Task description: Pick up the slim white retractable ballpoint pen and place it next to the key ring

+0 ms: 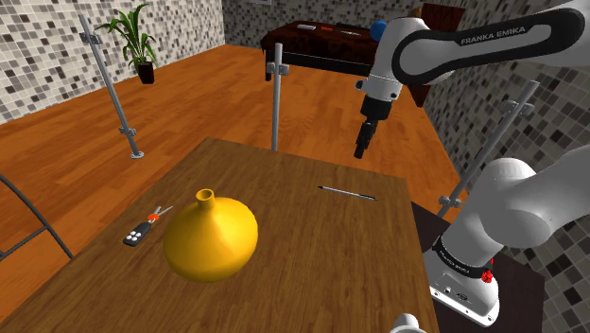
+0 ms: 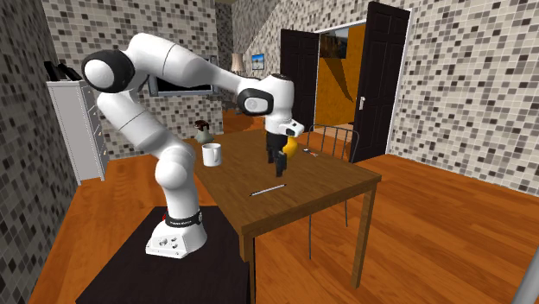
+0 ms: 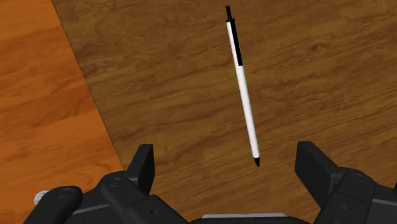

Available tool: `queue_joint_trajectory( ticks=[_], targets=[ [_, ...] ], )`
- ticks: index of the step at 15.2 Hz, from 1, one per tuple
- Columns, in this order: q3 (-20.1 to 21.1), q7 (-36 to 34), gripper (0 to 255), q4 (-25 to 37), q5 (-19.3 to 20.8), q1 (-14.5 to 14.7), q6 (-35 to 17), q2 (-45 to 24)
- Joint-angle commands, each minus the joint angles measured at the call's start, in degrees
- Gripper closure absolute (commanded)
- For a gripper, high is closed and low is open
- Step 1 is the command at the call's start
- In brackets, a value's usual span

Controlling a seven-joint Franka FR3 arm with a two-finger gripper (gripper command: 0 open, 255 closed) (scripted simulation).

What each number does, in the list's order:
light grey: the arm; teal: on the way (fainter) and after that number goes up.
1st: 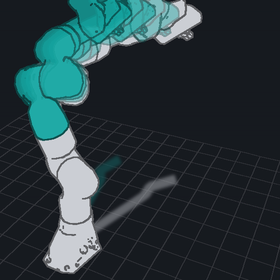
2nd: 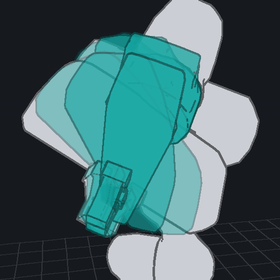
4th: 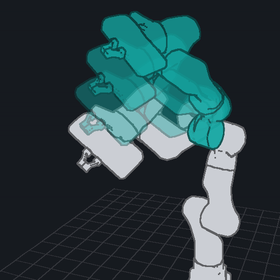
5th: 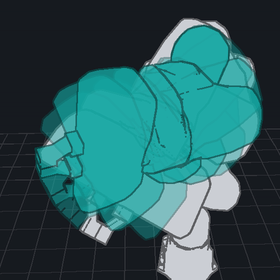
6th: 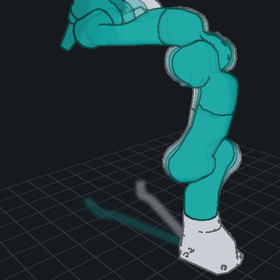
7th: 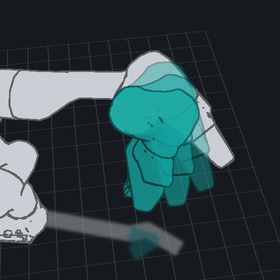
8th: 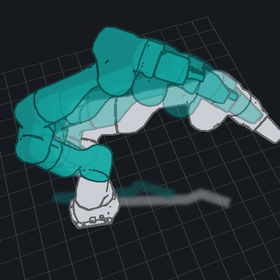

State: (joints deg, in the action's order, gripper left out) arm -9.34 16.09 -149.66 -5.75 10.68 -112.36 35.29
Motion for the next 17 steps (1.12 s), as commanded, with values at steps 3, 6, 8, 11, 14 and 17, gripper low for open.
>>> queue_joint_trajectory(
  ticks=[3, 6, 8, 11, 14, 17],
  targets=[
    [-1.4, 7.9, 0, -2.3, -4.1, 5.0, -7.5, -5.5],
    [-2.3, 13.5, 0, -3.3, -7.4, 8.3, -11.9, -9.3],
    [-2.2, 13.8, 0, -4.2, -7.9, 8.7, -13.7, -10.2],
    [-2.1, 14.3, 0, -5.5, -8.9, 9.4, -16.5, -11.7],
    [-2.0, 14.9, 0, -6.5, -9.9, 10.0, -18.9, -13.1],
    [-2.0, 14.9, 0, -6.5, -9.9, 10.0, -18.9, -13.1]
  ],
)
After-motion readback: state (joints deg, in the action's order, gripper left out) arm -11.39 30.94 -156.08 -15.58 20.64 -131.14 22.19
